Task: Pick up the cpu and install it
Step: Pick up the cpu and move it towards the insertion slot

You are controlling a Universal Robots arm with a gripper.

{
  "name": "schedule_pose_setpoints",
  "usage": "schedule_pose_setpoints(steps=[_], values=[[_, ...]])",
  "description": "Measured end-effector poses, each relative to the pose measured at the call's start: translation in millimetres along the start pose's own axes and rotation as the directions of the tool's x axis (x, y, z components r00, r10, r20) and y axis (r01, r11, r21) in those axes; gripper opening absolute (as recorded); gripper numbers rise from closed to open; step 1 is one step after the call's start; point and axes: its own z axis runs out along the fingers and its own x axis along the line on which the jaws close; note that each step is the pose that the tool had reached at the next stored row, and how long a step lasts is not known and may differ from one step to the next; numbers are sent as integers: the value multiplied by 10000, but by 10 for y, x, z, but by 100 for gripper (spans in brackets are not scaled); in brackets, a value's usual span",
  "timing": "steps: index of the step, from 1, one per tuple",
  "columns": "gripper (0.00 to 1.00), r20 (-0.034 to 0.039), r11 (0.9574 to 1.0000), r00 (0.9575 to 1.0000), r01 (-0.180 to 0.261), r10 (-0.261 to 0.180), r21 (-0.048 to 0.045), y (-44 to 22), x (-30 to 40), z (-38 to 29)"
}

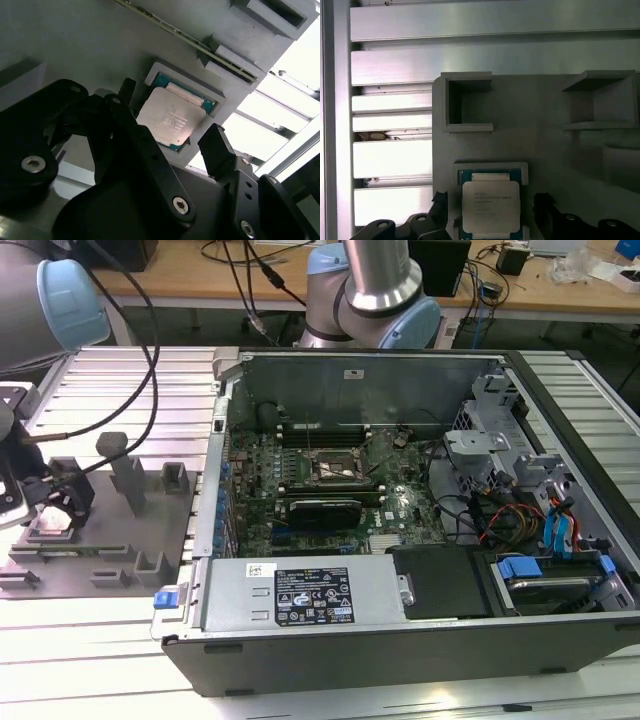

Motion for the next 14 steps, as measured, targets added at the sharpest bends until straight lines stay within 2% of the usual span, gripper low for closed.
schedule_pose_setpoints(steps=[5, 14], values=[[78, -2, 10000, 10000, 42, -42, -11, 24, 1, 31], [77, -3, 10000, 10000, 51, -51, -11, 26, 1, 32]])
